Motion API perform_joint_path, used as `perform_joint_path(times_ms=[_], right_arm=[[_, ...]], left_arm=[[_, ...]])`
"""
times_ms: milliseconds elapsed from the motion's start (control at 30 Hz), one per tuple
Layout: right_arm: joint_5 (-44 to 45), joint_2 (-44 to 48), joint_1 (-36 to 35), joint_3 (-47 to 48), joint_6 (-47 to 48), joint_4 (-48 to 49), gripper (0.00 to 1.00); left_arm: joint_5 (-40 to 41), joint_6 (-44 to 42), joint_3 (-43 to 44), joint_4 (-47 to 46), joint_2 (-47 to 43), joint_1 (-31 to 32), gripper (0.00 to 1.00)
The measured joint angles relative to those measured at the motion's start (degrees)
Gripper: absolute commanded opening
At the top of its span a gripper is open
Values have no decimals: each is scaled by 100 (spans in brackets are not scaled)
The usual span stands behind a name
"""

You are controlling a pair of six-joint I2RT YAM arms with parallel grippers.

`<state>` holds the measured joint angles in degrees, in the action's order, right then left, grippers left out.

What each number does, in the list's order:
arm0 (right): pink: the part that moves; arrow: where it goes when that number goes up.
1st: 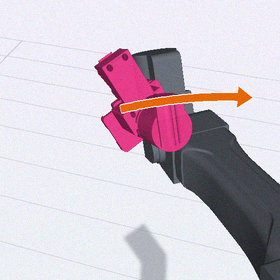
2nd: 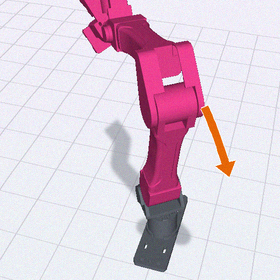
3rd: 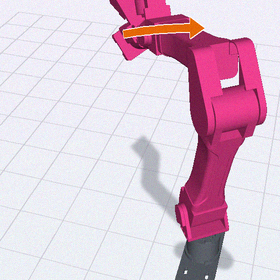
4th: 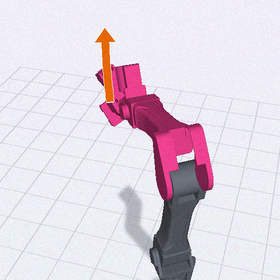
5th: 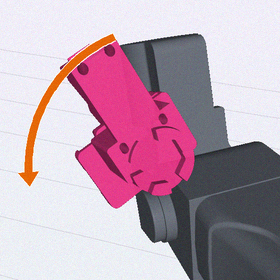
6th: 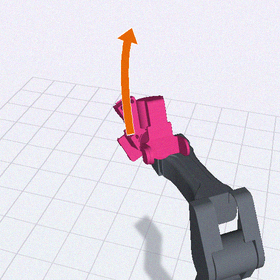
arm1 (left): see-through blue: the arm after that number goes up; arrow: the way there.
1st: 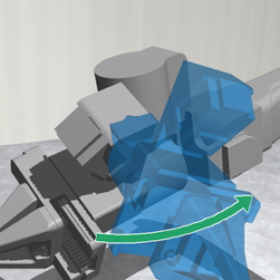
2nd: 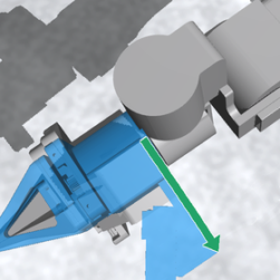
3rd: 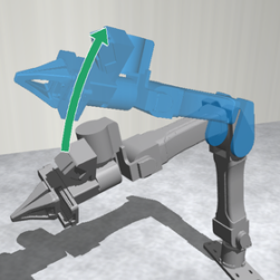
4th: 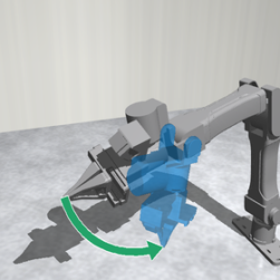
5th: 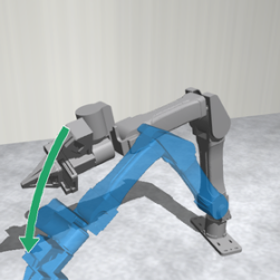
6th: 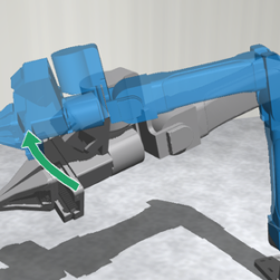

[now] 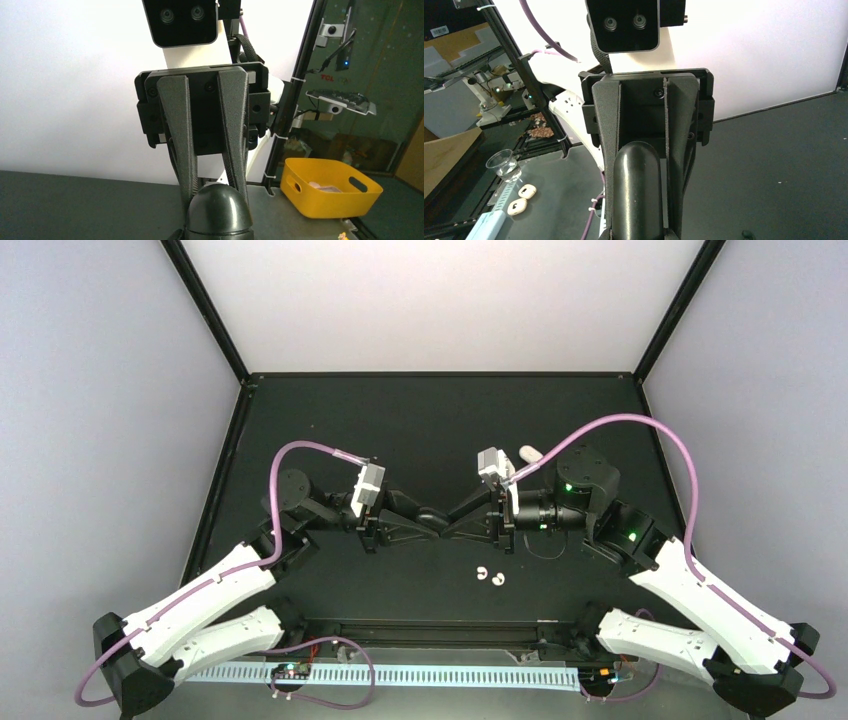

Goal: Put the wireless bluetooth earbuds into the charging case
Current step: Open the charging case.

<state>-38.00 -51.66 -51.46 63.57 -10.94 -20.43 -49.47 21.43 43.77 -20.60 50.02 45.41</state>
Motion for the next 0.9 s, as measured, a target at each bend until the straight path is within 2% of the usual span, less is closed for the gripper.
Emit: perform_joint_path(times_ms=[133,267,367,467,567,667,900], right_arm=[[59,0,2,-9,9,-9,1],[72,0,2,-9,13,-13,2],[72,0,2,-9,13,-13,15],[72,2,2,-9,26,-11,40],[81,28,0,-7,15,-9,55],[197,101,-7,-4,7,11,60],[664,28,-7,155,-9,-11,62]], left_arm=[[4,-26,2,35,-4,0,11],[11,-42,4,52,-9,0,2],[11,-42,4,55,-9,0,2],[20,-46,4,59,-13,7,2],[63,-81,4,105,-13,9,2],[87,-101,4,127,-15,9,2],[149,-109,4,125,-17,9,2]])
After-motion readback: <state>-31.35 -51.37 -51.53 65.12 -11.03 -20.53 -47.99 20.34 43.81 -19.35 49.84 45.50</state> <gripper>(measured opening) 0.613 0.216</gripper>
